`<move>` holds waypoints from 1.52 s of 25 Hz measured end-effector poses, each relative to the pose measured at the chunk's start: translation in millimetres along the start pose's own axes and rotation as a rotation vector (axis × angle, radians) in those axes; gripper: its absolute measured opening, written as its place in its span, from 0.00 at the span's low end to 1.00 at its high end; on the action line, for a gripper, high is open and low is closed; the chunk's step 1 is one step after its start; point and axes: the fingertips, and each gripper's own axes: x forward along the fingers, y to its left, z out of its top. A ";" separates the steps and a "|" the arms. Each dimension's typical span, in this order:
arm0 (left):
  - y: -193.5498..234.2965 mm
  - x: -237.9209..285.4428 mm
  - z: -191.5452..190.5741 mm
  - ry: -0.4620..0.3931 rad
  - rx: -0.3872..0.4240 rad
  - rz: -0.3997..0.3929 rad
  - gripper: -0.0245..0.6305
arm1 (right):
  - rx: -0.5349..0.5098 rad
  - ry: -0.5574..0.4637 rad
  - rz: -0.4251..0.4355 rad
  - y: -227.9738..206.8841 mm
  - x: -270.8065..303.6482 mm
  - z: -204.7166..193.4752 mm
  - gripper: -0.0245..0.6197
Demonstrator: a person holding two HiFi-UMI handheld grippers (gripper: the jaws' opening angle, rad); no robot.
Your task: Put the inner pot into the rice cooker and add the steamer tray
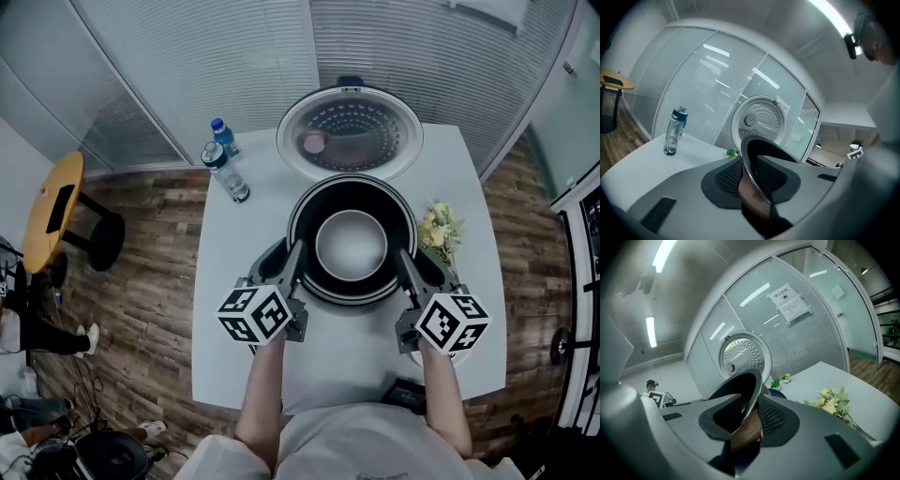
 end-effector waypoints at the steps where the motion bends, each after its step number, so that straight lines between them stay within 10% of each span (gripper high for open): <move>1: 1.0 1.0 -1.8 0.006 0.000 0.002 0.18 | 0.001 0.005 -0.001 -1.4 1.1 -1.4 0.22; 38: 29.2 22.5 -45.6 0.174 0.135 0.102 0.23 | -0.190 0.218 -0.063 -26.7 30.6 -40.1 0.27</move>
